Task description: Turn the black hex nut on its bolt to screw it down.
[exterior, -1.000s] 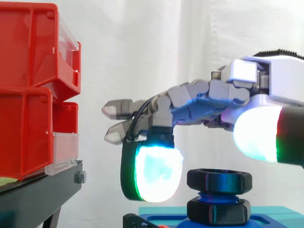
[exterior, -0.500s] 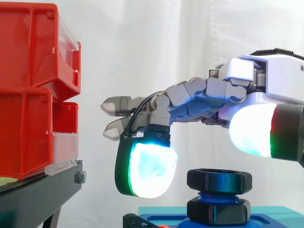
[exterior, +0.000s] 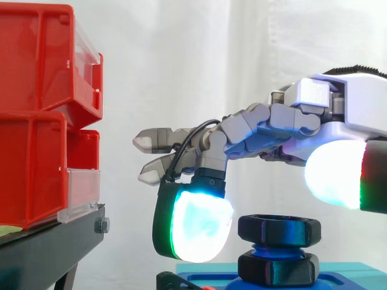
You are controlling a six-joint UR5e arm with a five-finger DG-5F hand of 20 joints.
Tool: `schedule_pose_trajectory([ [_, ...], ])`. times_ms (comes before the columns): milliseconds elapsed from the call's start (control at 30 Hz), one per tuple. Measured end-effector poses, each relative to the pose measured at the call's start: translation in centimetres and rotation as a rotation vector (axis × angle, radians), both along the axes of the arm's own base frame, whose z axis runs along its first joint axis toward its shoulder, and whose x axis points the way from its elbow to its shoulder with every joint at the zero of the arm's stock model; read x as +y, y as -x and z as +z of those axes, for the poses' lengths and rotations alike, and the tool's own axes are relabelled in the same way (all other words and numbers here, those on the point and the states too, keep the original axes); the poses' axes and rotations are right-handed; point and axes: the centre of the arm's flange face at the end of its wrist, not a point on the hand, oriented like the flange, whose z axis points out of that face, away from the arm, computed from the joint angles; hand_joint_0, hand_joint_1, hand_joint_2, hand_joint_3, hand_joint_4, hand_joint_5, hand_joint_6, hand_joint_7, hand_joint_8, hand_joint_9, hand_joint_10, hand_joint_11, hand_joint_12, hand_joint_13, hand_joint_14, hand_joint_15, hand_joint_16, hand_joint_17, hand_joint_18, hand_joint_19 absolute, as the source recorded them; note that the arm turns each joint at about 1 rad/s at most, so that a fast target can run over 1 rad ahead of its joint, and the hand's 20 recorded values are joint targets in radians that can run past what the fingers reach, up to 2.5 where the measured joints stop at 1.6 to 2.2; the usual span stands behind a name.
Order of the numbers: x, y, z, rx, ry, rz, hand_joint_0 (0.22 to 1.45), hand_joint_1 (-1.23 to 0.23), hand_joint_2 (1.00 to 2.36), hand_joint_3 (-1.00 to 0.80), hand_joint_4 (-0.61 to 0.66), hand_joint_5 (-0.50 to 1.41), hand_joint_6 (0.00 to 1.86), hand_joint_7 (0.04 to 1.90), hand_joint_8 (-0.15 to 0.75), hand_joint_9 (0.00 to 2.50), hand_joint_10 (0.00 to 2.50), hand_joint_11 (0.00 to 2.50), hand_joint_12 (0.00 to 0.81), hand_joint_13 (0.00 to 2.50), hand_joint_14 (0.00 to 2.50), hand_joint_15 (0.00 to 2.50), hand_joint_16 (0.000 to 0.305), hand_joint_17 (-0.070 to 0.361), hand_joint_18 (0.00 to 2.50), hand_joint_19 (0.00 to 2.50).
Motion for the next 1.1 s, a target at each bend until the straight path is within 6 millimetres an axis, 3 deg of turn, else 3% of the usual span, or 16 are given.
schedule_pose_trajectory([
  [567,-0.9,0.0,0.8,-0.007,0.006,0.021,0.50,-0.27,1.00,-0.50,0.34,-0.11,0.78,0.68,0.322,0.39,0.00,0.08,0.347,0.19,0.00,0.04,0.055,0.124,0.17,0.44],
  [1100,-3.8,0.8,0.6,0.006,0.015,0.035,0.50,-0.26,1.00,-0.50,0.34,-0.11,0.78,0.70,0.326,0.39,0.00,0.08,0.348,0.20,0.00,0.04,0.056,0.125,0.19,0.45],
])
